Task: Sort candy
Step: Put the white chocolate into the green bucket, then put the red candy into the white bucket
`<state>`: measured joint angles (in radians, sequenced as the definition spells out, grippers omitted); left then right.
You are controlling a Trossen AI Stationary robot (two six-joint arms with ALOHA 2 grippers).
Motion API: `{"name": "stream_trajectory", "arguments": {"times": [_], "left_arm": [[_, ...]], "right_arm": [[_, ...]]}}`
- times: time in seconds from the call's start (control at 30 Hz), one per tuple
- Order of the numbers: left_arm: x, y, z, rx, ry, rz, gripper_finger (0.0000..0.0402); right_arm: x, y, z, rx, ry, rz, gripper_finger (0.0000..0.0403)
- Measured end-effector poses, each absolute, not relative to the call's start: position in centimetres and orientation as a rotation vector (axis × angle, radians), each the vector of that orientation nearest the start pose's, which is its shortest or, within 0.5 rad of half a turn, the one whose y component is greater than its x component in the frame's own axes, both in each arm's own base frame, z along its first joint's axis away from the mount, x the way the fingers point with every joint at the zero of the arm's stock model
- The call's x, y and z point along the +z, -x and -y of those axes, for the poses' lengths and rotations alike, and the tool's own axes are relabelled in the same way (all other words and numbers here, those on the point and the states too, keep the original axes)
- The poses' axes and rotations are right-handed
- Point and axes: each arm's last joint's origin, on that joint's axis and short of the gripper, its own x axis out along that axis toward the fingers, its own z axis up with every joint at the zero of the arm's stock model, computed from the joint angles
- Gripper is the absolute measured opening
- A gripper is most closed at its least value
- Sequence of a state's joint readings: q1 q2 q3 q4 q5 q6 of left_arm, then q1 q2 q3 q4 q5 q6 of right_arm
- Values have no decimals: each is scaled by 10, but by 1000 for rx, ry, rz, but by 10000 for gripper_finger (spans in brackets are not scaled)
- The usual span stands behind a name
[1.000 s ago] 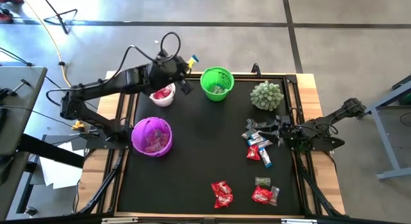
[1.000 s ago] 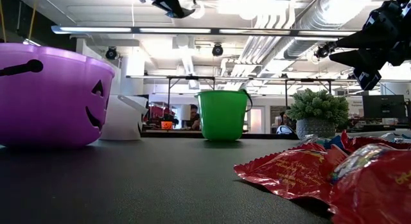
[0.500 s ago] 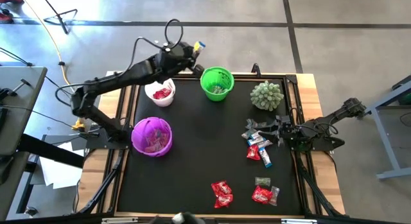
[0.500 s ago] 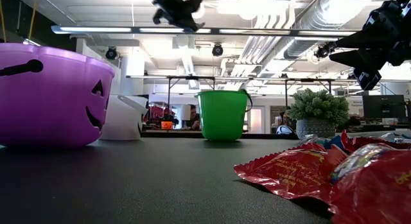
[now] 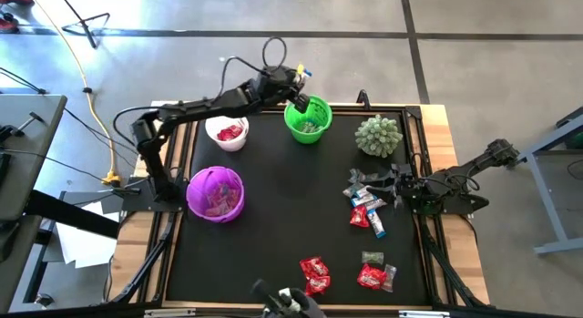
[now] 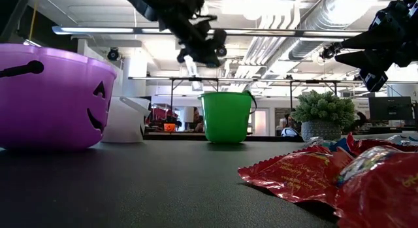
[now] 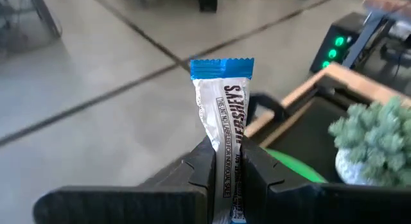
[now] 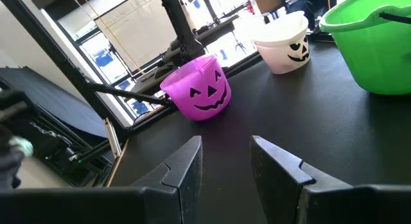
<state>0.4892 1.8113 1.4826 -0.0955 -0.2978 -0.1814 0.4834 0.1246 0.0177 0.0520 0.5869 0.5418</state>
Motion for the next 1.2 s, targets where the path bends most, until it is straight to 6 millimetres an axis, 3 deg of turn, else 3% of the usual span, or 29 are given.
{"name": "stream_trajectory", "arguments": {"times": [0.23, 0.5, 0.67, 0.97, 1.2], "left_arm": [[263, -372, -203, 816, 374, -523, 33], [258, -367, -197, 837, 529, -567, 35], [258, -368, -194, 775, 652, -559, 65], [257, -374, -183, 582, 599, -623, 147], [262, -375, -157, 293, 582, -731, 158]], "right_arm": [[165, -96, -32, -114, -513, -18, 126], [165, -96, -32, -113, -513, -18, 126], [165, -96, -32, -113, -513, -18, 126], [165, -96, -32, -113, -513, -18, 126], [165, -96, -32, -114, -513, -18, 126]]}}
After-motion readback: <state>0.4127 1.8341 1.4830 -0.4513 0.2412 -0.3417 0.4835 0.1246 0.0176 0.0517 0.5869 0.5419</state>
